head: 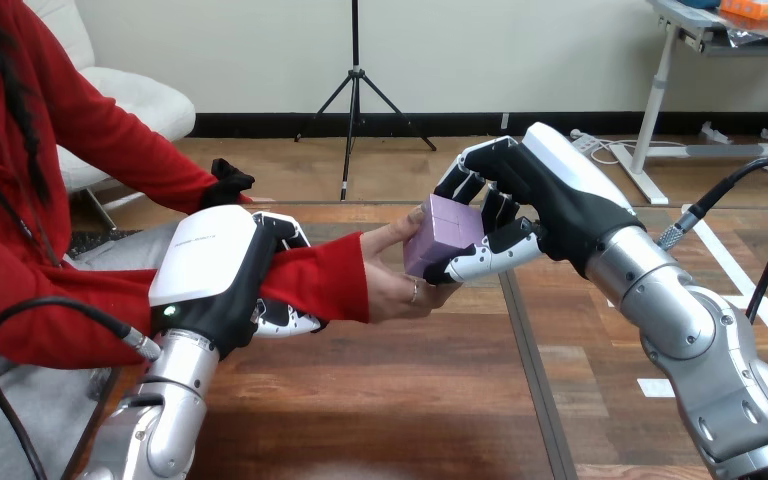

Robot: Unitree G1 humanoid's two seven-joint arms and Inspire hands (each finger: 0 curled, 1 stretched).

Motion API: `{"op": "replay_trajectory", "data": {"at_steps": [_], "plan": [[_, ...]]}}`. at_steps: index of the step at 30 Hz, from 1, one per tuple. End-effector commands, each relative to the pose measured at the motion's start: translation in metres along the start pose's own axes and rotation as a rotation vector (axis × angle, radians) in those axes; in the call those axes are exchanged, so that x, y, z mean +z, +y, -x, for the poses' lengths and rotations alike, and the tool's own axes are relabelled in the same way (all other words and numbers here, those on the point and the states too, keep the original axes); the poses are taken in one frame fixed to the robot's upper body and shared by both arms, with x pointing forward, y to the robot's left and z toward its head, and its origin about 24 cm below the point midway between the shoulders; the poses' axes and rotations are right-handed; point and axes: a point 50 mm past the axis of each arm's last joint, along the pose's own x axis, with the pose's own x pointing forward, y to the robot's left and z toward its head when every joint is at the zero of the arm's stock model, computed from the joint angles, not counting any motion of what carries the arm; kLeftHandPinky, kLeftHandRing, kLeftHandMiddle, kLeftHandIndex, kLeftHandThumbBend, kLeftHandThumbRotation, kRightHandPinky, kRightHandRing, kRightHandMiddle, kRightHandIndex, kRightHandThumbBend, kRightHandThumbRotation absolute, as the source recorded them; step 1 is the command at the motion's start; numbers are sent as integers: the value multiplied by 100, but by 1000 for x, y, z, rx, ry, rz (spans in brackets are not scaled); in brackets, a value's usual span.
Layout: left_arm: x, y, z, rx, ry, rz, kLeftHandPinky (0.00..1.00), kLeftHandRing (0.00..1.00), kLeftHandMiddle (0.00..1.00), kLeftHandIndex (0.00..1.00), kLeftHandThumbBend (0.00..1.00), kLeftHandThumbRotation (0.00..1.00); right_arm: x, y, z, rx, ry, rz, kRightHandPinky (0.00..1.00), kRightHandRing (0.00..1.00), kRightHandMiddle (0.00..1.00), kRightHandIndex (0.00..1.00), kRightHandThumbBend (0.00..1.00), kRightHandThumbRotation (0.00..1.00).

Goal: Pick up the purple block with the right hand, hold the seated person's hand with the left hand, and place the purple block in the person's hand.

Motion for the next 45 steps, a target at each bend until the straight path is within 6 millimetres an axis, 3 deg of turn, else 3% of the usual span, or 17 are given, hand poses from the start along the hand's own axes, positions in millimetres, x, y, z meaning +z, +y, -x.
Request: {"op": "replay_trajectory", "data": {"at_steps": [1, 31, 45], "plan": [[51, 61, -43, 271, -206, 63, 30, 36, 41, 42, 69, 0, 32, -3, -5, -9, -128, -7, 30, 34, 40, 45, 71, 0], [47, 60, -43, 256, -184, 50, 30, 36, 41, 42, 70, 0, 33, 3, -2, 28, -147, -40, 30, 35, 40, 44, 72, 0], [45, 58, -40, 247, -185, 59, 32, 39, 43, 44, 71, 0, 31, 3, -1, 39, -114, -59, 36, 43, 47, 49, 71, 2]]}}
